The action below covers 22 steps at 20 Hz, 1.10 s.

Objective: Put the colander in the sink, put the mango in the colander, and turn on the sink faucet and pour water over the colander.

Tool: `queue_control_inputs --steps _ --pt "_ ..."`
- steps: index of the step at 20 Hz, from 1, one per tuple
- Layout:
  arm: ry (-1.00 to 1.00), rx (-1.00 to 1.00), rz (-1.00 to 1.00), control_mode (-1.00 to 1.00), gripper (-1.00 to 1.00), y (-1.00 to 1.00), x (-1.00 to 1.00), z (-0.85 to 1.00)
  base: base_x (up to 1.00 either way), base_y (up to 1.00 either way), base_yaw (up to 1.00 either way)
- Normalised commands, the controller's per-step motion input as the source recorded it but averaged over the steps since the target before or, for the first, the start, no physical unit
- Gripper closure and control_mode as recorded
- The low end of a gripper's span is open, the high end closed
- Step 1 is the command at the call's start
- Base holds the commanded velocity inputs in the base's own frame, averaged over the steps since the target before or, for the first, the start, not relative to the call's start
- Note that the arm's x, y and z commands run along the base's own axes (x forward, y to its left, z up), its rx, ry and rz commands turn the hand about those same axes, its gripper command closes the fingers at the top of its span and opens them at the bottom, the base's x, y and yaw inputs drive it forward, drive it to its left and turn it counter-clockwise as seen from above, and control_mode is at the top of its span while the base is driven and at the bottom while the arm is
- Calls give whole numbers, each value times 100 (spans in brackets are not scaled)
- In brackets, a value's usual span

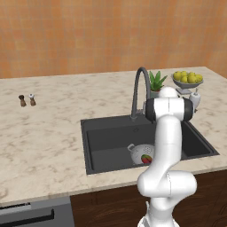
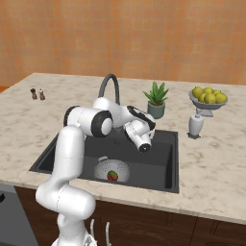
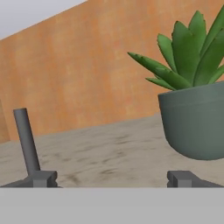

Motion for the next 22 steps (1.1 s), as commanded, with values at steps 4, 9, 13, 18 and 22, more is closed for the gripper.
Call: queue_control_inputs --steps 4,9,13,18,22 --pt "0 0 0 -100 -100 11 0 0 0 0 0" --pt "0 0 0 -100 -100 15 1 0 0 0 0" --pt "0 0 0 -100 -100 -1 -1 0 0 0 0" --pt "0 0 0 -100 -100 -1 -1 0 0 0 0" --pt "0 0 1 -100 -100 22 0 0 0 0 0"
